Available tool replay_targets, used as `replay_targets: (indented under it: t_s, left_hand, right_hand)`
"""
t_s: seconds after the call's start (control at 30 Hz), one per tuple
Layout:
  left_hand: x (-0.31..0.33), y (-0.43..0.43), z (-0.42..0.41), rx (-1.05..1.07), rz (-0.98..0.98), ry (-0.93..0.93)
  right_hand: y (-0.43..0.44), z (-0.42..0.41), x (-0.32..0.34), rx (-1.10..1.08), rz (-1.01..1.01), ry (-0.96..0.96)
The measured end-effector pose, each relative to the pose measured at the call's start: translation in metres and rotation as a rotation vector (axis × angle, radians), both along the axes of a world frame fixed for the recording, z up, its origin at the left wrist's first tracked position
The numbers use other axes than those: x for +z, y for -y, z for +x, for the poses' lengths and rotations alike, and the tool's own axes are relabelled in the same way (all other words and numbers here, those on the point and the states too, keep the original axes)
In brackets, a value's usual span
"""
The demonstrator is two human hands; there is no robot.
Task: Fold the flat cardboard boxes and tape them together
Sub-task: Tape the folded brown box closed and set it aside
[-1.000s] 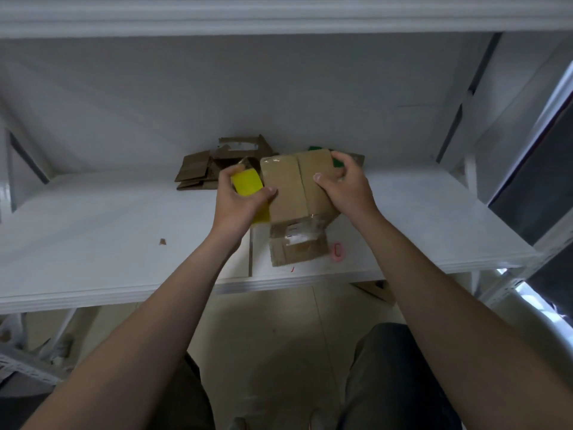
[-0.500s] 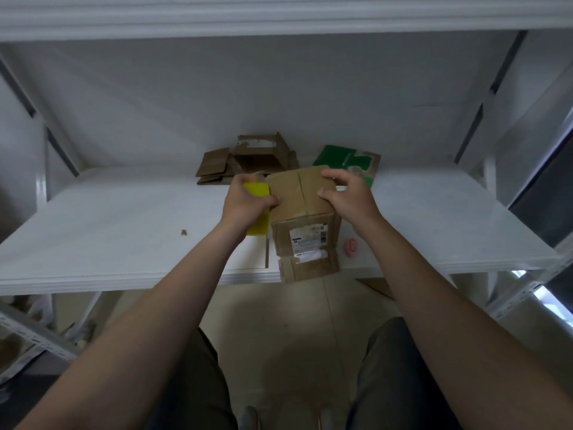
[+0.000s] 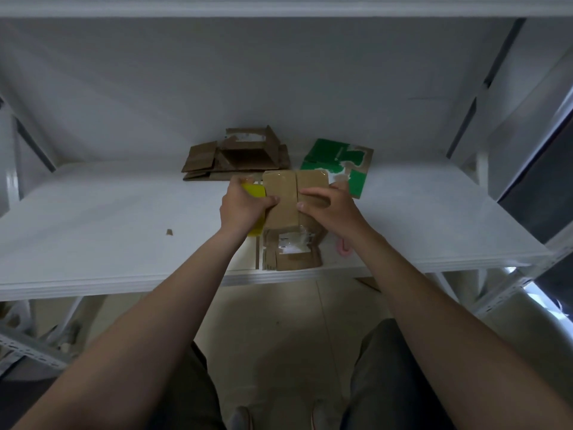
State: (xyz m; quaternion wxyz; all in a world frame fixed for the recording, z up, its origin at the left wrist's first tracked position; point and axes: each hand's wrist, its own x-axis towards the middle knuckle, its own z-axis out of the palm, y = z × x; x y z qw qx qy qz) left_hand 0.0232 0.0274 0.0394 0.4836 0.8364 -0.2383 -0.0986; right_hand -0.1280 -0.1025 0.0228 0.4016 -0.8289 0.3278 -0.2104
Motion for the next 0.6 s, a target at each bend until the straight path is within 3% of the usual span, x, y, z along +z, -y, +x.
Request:
replay_targets:
  t_s: [0.2, 0.47, 0.6]
  left_hand:
    - [0.005, -0.004, 0.004, -0.045, 0.109, 0.034]
    - [-0.017, -0.006, 0.009, -0.021, 0.04, -0.096]
    - [-0.021, -0.003, 0.011, -0.016, 0.003, -0.115]
  right_hand:
    - [0.001, 0.002, -0.003, -0.008, 0.029, -0.083]
    - [-0.006, 0.008, -0.008, 0.037, 0.018, -0.137]
    - [-0.013, 0.003, -0.01, 0.054, -0.079, -0.197]
